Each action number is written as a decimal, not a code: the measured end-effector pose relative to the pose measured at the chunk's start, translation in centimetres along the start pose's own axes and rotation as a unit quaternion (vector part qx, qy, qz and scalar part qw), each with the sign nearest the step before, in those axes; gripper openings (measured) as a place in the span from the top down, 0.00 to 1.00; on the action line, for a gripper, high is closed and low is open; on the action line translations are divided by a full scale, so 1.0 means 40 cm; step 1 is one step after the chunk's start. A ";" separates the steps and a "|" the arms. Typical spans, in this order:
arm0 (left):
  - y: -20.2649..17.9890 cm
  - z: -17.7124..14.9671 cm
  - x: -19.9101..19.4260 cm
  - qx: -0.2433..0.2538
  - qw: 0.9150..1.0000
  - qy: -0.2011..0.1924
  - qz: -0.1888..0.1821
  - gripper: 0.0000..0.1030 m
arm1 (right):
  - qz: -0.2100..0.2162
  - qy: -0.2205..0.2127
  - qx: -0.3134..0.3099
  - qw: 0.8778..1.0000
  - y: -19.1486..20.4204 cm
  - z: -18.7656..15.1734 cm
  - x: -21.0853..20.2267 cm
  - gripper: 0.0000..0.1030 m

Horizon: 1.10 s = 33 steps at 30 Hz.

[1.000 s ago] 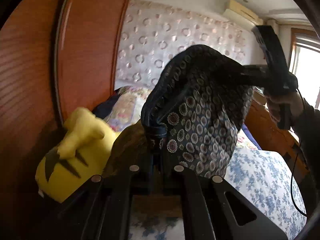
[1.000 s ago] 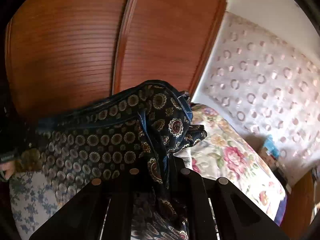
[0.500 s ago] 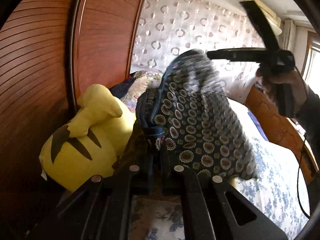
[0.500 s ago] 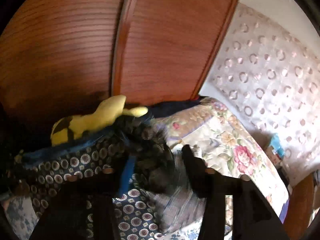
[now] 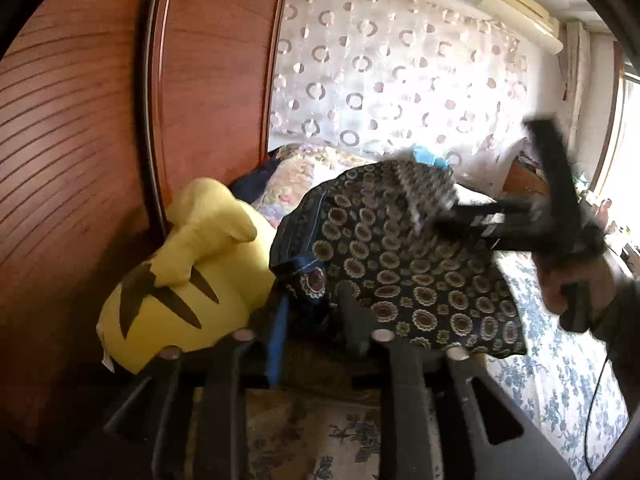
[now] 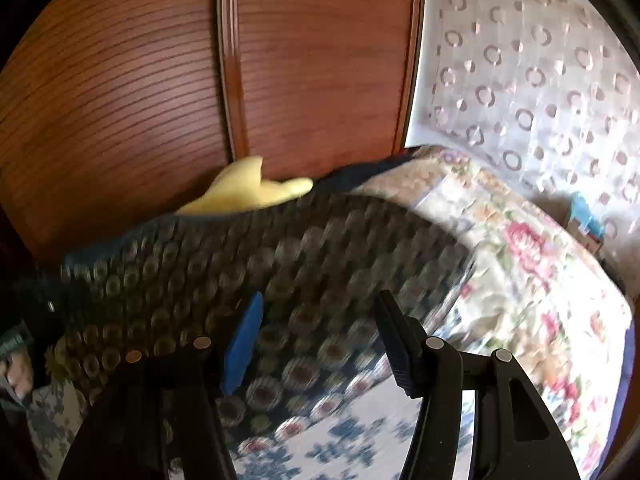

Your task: Fold small clothes

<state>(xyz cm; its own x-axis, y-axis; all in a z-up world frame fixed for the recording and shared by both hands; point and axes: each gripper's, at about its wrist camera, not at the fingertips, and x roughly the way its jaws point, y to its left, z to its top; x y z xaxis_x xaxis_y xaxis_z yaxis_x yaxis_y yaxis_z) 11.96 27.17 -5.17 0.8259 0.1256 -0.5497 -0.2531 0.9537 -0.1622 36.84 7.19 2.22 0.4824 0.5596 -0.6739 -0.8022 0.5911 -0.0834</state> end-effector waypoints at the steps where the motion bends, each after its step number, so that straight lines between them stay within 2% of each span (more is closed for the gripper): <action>1: 0.000 0.002 -0.011 0.002 1.000 -0.005 -0.003 0.67 | 0.001 0.002 0.003 1.000 0.002 -0.014 0.013 0.42; 2: -0.002 0.005 -0.026 0.004 1.000 -0.012 -0.004 0.59 | 0.000 0.004 0.007 1.000 0.004 -0.029 0.030 0.42; 4: -0.007 0.009 -0.053 0.008 1.000 -0.025 -0.008 0.51 | -0.009 0.000 0.012 1.000 0.004 -0.049 0.069 0.41; 5: -0.012 0.010 -0.067 0.013 0.999 -0.029 -0.008 0.43 | -0.014 -0.009 0.014 1.000 0.001 -0.055 0.060 0.40; 6: -0.016 0.011 -0.075 0.017 0.999 -0.030 -0.007 0.26 | -0.017 -0.011 0.015 1.000 0.005 -0.055 0.058 0.40; 8: -0.027 0.011 -0.097 0.021 0.999 -0.038 -0.012 0.18 | -0.020 -0.008 0.021 1.000 0.016 -0.060 0.049 0.40; 13: -0.057 0.008 -0.129 0.037 0.998 -0.047 -0.018 0.15 | -0.036 -0.024 0.044 0.998 0.034 -0.093 -0.030 0.40; 20: -0.126 -0.008 -0.161 0.066 0.996 -0.050 -0.018 0.14 | -0.051 -0.091 0.050 0.993 0.085 -0.183 -0.265 0.40; 26: -0.195 -0.049 -0.177 0.088 0.995 -0.043 -0.024 0.14 | -0.074 -0.113 0.076 0.988 0.118 -0.297 -0.437 0.31; 30: -0.238 -0.077 -0.188 0.098 0.993 -0.038 -0.046 0.14 | -0.085 -0.117 0.087 0.986 0.156 -0.357 -0.494 0.22; 33: -0.273 -0.103 -0.203 0.109 0.992 -0.036 -0.058 0.14 | -0.104 -0.116 0.094 0.983 0.181 -0.395 -0.519 0.20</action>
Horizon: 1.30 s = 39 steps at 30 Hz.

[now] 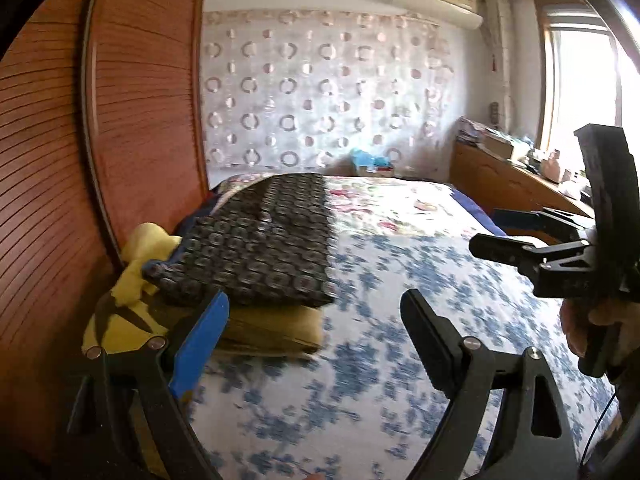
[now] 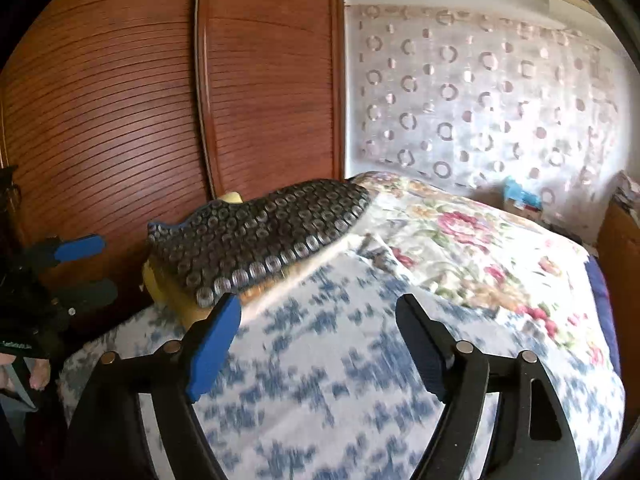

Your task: Fold small clothes

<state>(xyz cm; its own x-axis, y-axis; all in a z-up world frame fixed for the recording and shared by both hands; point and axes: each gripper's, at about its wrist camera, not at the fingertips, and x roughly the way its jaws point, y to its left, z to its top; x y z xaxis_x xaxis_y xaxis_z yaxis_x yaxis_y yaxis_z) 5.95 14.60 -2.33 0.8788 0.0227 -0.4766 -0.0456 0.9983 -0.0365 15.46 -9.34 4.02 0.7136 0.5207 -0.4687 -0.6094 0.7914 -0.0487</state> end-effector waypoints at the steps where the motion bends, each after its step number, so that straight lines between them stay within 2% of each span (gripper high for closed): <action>1: -0.016 -0.004 -0.005 0.002 1.000 -0.001 -0.006 0.14 | -0.007 0.002 0.006 1.000 0.001 -0.011 -0.021 0.20; 9: -0.125 -0.008 -0.043 0.014 0.999 -0.011 -0.045 0.14 | -0.078 -0.020 0.072 0.994 -0.015 -0.097 -0.211 0.19; 14: -0.196 0.018 -0.064 0.027 0.997 -0.022 -0.063 0.14 | -0.111 -0.045 0.082 0.989 -0.004 -0.123 -0.333 0.19; 20: -0.256 0.074 -0.124 0.036 0.995 -0.047 -0.075 0.14 | -0.161 -0.077 0.095 0.979 0.016 -0.154 -0.425 0.19; 23: -0.269 0.098 -0.152 0.034 0.995 -0.060 -0.074 0.14 | -0.173 -0.088 0.099 0.976 0.026 -0.154 -0.452 0.19; 25: -0.275 0.106 -0.165 0.033 0.995 -0.062 -0.071 0.14 | -0.190 -0.109 0.108 0.970 0.037 -0.161 -0.491 0.19; 31: -0.280 0.109 -0.177 0.030 0.995 -0.063 -0.068 0.14 | -0.208 -0.120 0.114 0.964 0.063 -0.185 -0.492 0.19; 33: -0.277 0.109 -0.179 0.028 0.996 -0.061 -0.065 0.14 | -0.208 -0.119 0.114 0.964 0.067 -0.192 -0.445 0.19; 39: -0.281 0.107 -0.186 0.030 0.996 -0.064 -0.059 0.14 | -0.208 -0.118 0.116 0.964 0.068 -0.195 -0.437 0.19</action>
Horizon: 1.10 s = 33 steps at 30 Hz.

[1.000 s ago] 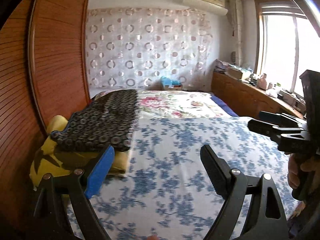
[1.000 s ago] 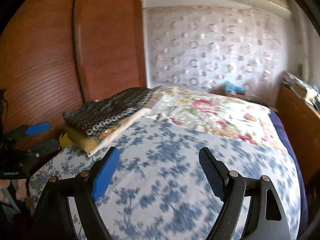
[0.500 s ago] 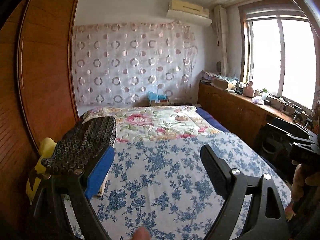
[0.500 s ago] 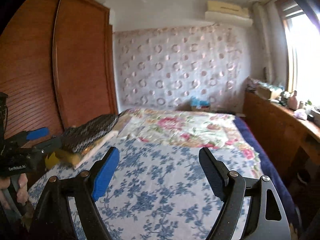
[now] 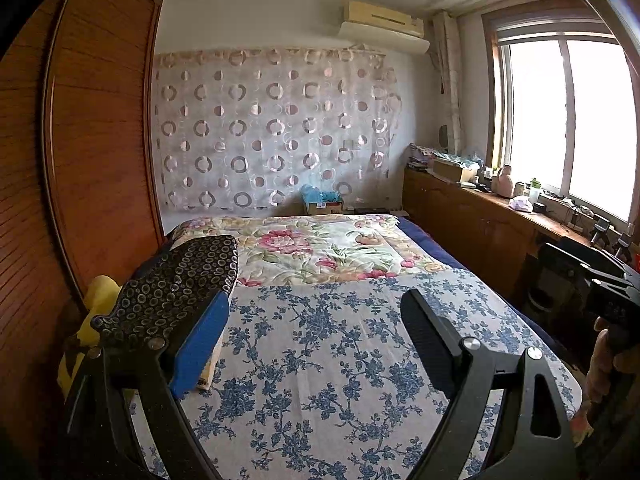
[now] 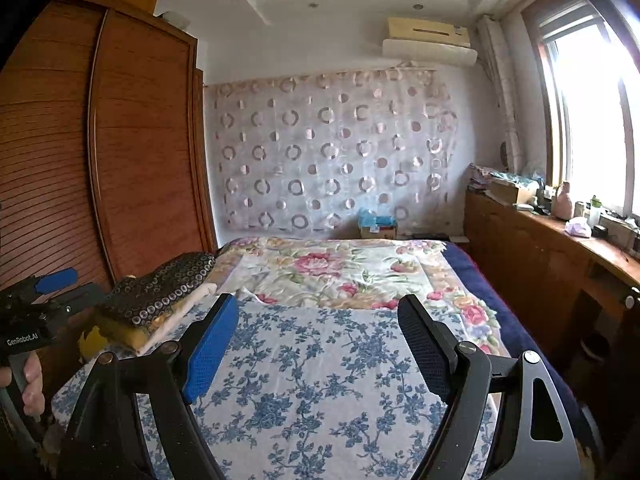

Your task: Fold small clothes

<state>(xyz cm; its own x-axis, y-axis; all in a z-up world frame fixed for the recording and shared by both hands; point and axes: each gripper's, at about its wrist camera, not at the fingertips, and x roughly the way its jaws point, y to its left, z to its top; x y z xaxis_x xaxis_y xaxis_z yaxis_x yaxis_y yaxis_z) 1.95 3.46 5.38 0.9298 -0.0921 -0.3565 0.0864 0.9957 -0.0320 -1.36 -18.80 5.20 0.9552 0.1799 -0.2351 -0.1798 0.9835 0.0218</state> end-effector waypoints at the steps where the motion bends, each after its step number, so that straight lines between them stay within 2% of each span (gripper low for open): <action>1: 0.000 -0.001 0.000 0.001 1.000 -0.001 0.002 0.14 | 0.001 0.000 0.000 1.000 -0.002 0.001 0.000 0.19; 33: 0.018 0.002 -0.006 -0.001 1.000 -0.009 0.014 0.14 | 0.005 0.005 0.000 1.000 -0.032 0.006 0.014 0.19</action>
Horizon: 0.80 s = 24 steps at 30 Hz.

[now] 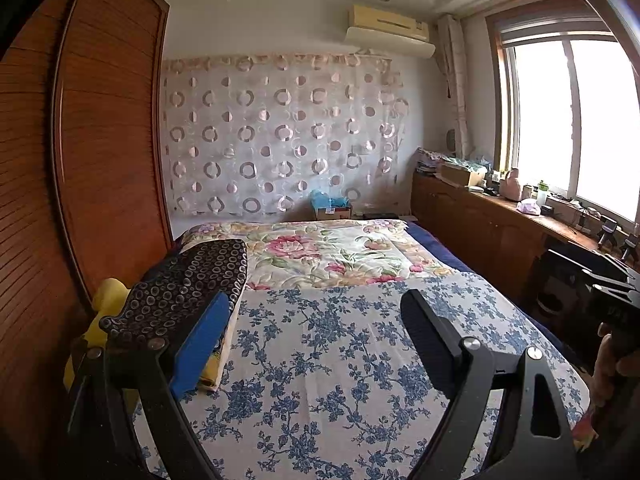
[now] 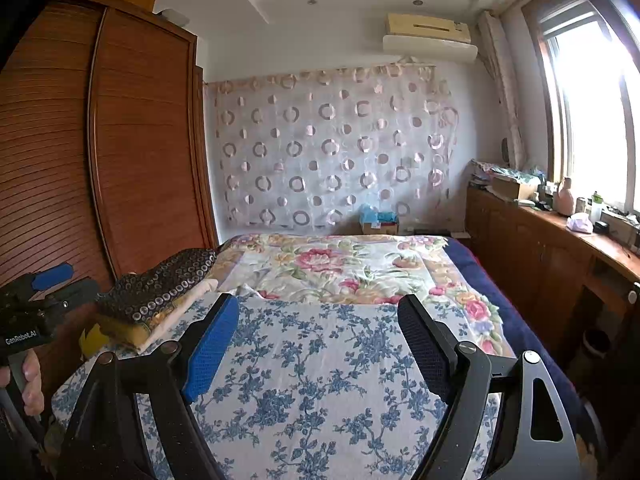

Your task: Fold small clothes

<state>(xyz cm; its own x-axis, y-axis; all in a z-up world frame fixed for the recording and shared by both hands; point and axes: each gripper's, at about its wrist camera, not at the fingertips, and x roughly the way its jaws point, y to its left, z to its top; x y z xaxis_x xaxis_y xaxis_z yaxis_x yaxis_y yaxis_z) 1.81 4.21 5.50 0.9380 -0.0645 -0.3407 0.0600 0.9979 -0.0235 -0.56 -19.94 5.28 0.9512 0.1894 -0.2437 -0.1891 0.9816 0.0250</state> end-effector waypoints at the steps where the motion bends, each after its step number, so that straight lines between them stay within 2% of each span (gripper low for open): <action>1: 0.000 0.000 0.000 0.000 1.000 0.000 0.000 0.14 | 0.000 0.000 0.000 1.000 0.000 0.000 0.000 0.19; 24: 0.006 0.000 0.002 -0.001 1.000 -0.006 0.006 0.14 | 0.001 0.001 0.000 1.000 -0.006 0.000 -0.002 0.19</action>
<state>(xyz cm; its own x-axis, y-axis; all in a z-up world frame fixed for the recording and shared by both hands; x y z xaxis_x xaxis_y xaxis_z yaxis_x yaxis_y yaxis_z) 1.90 4.44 5.45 0.9424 -0.0515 -0.3306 0.0469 0.9987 -0.0219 -0.56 -20.21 5.31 0.9506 0.1907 -0.2448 -0.1905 0.9814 0.0250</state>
